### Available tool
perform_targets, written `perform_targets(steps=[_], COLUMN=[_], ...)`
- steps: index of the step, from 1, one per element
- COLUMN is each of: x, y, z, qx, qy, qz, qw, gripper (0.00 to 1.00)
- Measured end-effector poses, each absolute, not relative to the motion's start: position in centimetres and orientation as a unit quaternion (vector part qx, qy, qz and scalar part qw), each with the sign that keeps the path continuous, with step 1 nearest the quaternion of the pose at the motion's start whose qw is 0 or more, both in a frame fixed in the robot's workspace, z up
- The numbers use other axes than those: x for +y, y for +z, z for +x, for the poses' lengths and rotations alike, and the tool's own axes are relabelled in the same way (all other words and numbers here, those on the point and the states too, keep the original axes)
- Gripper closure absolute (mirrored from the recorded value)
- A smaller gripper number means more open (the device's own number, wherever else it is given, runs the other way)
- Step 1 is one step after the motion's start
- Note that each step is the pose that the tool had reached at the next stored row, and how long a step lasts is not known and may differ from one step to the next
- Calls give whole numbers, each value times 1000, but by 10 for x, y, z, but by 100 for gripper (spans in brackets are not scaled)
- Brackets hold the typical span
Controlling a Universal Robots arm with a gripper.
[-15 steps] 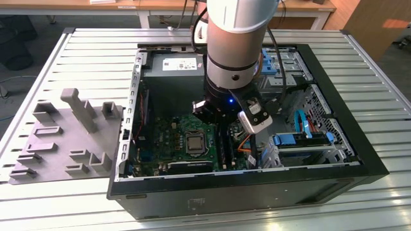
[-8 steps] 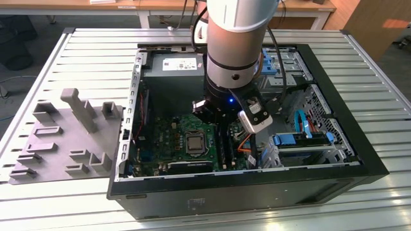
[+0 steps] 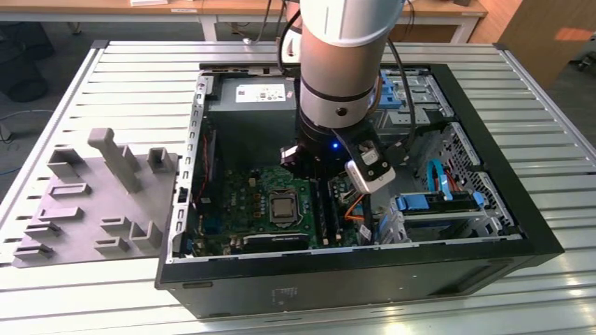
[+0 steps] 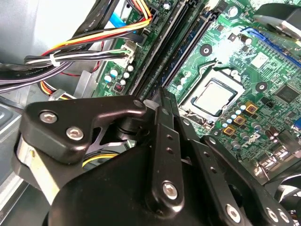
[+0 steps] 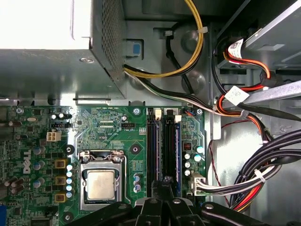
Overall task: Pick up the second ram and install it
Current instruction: 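Insert the second ram into the second slot, then press down the second ram until it locks into place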
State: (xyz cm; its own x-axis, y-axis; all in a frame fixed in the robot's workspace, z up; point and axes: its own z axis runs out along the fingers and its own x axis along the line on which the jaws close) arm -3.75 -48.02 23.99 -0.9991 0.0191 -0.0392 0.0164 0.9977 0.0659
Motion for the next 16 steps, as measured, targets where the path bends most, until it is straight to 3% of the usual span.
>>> perform_targets(steps=[16], x=[-478], y=[240], z=[-38], qx=[999], qy=[33], qz=[9], qw=[20], gripper=[89])
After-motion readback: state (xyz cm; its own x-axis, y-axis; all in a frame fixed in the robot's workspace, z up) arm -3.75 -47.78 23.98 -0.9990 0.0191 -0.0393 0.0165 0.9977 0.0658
